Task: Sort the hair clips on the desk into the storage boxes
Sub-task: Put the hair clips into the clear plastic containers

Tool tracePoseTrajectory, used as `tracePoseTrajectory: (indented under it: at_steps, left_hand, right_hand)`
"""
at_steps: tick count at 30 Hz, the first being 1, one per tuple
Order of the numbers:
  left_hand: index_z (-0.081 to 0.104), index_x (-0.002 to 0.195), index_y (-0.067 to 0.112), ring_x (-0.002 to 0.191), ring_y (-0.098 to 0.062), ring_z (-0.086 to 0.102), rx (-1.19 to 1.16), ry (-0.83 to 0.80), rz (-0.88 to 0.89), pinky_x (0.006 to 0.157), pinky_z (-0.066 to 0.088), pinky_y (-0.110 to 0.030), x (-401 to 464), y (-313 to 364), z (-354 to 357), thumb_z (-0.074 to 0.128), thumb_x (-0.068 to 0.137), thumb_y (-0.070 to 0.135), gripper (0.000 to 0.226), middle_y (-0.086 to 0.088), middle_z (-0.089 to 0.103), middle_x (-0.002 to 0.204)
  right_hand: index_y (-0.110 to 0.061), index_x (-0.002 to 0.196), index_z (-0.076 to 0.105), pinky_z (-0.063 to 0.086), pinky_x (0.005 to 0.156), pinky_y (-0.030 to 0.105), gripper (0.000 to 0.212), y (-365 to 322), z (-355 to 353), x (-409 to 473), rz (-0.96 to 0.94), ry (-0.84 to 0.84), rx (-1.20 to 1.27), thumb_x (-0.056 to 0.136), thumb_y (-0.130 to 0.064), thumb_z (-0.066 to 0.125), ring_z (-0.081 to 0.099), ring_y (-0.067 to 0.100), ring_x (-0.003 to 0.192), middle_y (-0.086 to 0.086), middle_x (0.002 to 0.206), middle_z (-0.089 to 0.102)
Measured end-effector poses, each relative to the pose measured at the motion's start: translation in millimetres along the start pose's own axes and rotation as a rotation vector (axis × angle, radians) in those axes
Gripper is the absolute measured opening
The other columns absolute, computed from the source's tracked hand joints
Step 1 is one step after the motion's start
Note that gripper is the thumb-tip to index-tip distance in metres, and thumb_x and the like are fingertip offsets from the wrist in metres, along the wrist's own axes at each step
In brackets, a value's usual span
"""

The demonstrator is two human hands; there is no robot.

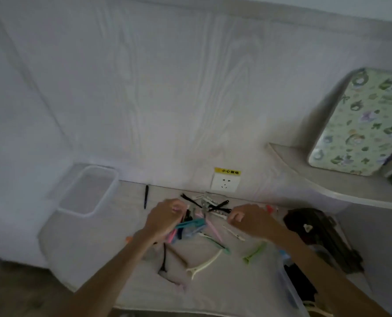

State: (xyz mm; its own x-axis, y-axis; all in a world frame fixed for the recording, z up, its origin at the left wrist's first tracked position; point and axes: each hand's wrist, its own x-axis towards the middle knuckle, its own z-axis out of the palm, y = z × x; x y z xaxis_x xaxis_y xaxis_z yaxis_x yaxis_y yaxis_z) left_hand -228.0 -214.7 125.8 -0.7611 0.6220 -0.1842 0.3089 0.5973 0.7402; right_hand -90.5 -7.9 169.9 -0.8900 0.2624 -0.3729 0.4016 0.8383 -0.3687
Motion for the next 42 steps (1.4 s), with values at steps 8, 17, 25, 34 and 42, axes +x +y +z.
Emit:
tracePoseTrajectory:
  at_steps: [8, 17, 25, 34, 42]
  left_hand:
    - [0.052, 0.127, 0.021, 0.127, -0.020, 0.043, 0.239, 0.419, -0.260, 0.105, 0.037, -0.033, -6.3, -120.1, -118.1, 0.050, 0.090, 0.019, 0.037, 0.000, 0.048, 0.138]
    - [0.066, 0.114, 0.006, 0.100, -0.034, 0.067, 0.744, 0.041, -0.194, 0.069, 0.056, -0.049, 8.2, -205.1, -155.1, 0.034, 0.079, 0.030, 0.053, -0.014, 0.067, 0.117]
    - [0.004, 0.149, 0.016, 0.147, -0.026, 0.002, 0.714, -0.080, -0.068, 0.118, 0.013, -0.043, -13.3, -188.9, -147.8, 0.000, 0.087, 0.047, 0.069, 0.000, -0.007, 0.155]
    - [0.055, 0.129, 0.026, 0.120, -0.023, 0.055, 0.601, 0.163, 0.081, 0.087, 0.052, -0.034, -40.8, -157.1, -124.1, 0.056, 0.089, 0.011, 0.043, -0.003, 0.053, 0.137]
    - [0.000, 0.149, 0.029, 0.147, -0.022, -0.006, 0.778, -0.212, -0.031, 0.108, 0.035, -0.042, -61.8, -143.9, -114.0, 0.060, 0.082, 0.042, 0.091, -0.002, -0.013, 0.158]
  right_hand:
    - [-0.019, 0.121, 0.054, 0.045, 0.071, 0.018, 0.030, -161.9, 60.0, 115.1, -0.112, -0.249, 0.236, 0.092, -0.029, 0.050, 0.063, 0.018, 0.096, 0.005, 0.115, 0.064]
    - [-0.013, 0.137, 0.031, 0.044, 0.056, 0.020, 0.053, -265.3, 136.0, 195.2, 0.207, -0.295, 0.639, 0.094, -0.041, 0.044, 0.063, 0.018, 0.073, 0.009, 0.117, 0.059]
    - [-0.010, 0.075, 0.057, 0.054, 0.061, 0.021, 0.034, -249.9, 143.3, 167.0, 0.254, -0.286, 0.956, 0.090, -0.040, 0.054, 0.066, 0.008, 0.057, 0.003, 0.074, 0.066]
    - [-0.008, 0.077, 0.060, 0.053, 0.056, 0.019, 0.038, -226.4, 160.7, 113.2, 0.367, -0.255, 1.134, 0.087, -0.044, 0.056, 0.065, 0.010, 0.057, 0.004, 0.074, 0.067]
    - [-0.001, 0.106, 0.061, 0.053, 0.050, 0.016, 0.046, -221.2, 162.4, 96.1, 0.367, -0.278, 1.228, 0.088, -0.043, 0.057, 0.064, 0.006, 0.051, 0.003, 0.074, 0.068]
